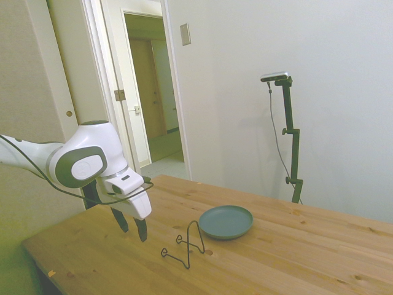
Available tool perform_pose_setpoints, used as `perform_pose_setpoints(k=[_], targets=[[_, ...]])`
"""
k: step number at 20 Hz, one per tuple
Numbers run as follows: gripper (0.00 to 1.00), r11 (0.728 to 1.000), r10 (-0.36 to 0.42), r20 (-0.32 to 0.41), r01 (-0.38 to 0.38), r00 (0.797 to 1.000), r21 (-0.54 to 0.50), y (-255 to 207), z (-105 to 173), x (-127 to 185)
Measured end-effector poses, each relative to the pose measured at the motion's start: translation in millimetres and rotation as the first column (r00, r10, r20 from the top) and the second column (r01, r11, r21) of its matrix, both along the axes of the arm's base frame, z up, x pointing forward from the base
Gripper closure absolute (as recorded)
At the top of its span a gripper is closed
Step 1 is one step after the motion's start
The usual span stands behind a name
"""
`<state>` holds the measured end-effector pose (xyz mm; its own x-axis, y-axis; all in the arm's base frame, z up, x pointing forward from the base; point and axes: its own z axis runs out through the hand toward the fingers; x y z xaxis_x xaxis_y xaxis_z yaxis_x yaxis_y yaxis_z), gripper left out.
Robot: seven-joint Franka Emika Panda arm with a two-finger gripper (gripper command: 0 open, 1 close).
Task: Load the plate
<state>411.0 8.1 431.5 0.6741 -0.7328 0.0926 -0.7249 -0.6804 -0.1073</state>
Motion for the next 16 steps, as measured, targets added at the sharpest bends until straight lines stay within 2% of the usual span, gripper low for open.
perform_pose_setpoints(k=[3, 7, 11, 16], targets=[[0.00, 1.000, -0.023, 0.010, 0.023, 1.000, 0.001, -3.3, 2.2, 1.8], [0.00, 0.996, -0.088, 0.064, 0.088, 0.994, -0.005, -12.2, 35.4, 20.7], [0.00, 0.984, -0.176, 0.105, 0.176, 0.979, 0.007, -31.8, 63.0, 60.3], [0.00, 0.961, -0.276, 0.124, 0.276, 0.953, 0.015, -82.7, 76.7, 113.6]])
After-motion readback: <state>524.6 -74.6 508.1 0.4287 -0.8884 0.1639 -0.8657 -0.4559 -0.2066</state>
